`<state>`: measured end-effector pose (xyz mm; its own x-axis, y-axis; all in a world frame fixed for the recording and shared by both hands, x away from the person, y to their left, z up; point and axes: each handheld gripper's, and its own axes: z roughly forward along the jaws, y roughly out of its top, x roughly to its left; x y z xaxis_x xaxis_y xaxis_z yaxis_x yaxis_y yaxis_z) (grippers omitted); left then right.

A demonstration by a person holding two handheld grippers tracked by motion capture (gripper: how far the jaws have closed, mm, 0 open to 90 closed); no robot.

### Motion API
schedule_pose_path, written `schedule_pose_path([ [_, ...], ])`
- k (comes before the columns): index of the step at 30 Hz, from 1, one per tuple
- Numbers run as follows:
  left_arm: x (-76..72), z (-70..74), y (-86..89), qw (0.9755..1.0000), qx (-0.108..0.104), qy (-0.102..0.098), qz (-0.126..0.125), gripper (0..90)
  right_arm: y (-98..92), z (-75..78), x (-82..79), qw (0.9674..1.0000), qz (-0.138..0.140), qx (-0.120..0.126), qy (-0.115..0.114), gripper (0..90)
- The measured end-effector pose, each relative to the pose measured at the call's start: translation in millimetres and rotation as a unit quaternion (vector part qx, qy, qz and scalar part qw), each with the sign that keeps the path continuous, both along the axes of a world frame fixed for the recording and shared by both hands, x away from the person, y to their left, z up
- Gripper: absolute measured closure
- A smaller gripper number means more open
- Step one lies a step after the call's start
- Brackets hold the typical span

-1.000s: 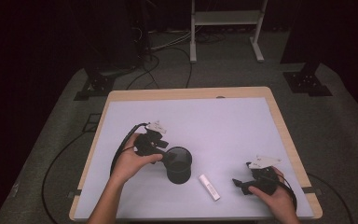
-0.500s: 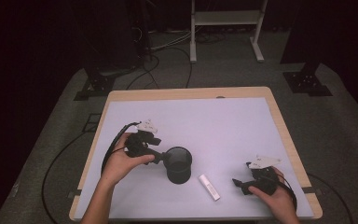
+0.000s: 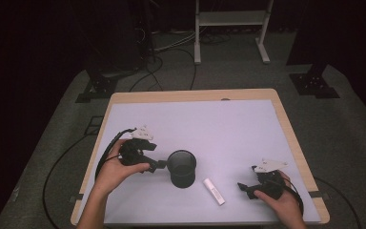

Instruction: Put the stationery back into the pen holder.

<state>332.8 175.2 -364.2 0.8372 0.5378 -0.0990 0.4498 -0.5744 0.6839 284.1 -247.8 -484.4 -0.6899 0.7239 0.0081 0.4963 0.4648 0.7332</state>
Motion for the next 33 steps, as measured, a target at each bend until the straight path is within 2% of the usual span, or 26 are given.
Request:
schedule_pose_path([
  [6, -4.4, -4.8, 7.5, 0.9999, 0.004, -0.014, 0.004, 18.0, 0.0, 0.0, 0.0, 1.0, 0.0, 0.0, 0.0, 12.1],
  [26, -19.4, -32.6, 22.1, 0.9993, 0.023, -0.018, 0.022, 17.5, 0.0, 0.0, 0.0, 1.0, 0.0, 0.0, 0.0, 12.1],
  [33, -24.8, -43.3, 31.1, 0.999, 0.022, -0.021, 0.034, 17.5, 0.0, 0.0, 0.1, 1.0, 0.0, 0.0, -0.001, 12.0],
])
